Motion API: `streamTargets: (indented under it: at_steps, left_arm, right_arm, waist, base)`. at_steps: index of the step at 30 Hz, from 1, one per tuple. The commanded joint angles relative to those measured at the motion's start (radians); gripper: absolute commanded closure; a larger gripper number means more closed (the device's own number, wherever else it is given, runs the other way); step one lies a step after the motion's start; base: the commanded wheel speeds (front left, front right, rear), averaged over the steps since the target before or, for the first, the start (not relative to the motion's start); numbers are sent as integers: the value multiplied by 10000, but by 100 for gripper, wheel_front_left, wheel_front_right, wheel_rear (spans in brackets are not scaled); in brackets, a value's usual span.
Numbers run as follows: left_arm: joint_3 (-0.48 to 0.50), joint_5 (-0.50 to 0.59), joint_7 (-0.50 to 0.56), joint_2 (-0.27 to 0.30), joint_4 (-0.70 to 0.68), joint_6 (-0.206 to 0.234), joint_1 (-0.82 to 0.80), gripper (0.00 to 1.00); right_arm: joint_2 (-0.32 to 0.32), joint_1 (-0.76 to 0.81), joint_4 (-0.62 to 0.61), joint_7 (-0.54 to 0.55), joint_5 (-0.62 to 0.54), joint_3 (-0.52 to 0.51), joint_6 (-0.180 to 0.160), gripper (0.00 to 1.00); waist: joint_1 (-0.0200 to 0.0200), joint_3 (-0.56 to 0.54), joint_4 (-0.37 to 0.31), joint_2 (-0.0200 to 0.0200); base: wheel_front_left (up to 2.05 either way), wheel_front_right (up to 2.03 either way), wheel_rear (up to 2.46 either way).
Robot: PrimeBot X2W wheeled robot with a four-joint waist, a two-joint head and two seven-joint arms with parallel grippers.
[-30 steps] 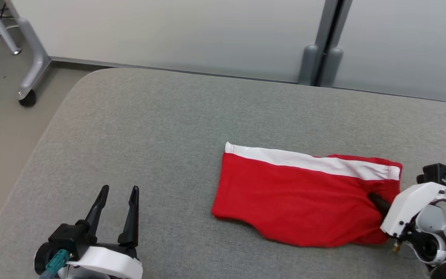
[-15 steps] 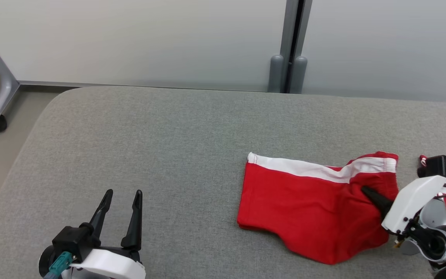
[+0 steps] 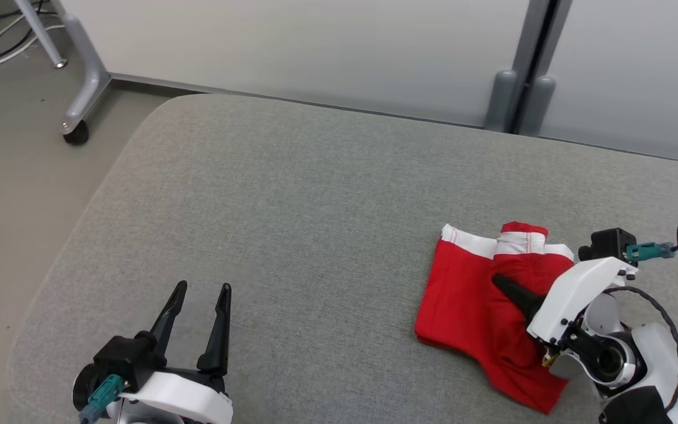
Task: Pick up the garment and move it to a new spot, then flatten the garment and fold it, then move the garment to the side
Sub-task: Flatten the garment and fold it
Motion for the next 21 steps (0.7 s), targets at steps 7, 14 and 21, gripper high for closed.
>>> streamTargets:
  at_steps: [7, 14, 21]
  left_arm:
    - [106, 95, -13, -28, 105, -70, -234, 0]
    - [298, 191, -13, -60, 30, -27, -81, 0]
    - [588, 234, -13, -22, -86, -6, 181, 0]
  right_arm:
    - [408, -483, 927, -265, -126, -36, 9, 0]
    - [561, -556, 568, -780, 483, 240, 9, 0]
    - [-151, 129, -1201, -1901, 1015, 596, 9, 0]
  waist:
    - [0, 328, 522, 0]
    - [0, -3, -68, 0]
    - [0, -435, -1027, 0]
  base:
    - [0, 0, 0]
    - [0, 0, 0]
    - [0, 0, 0]
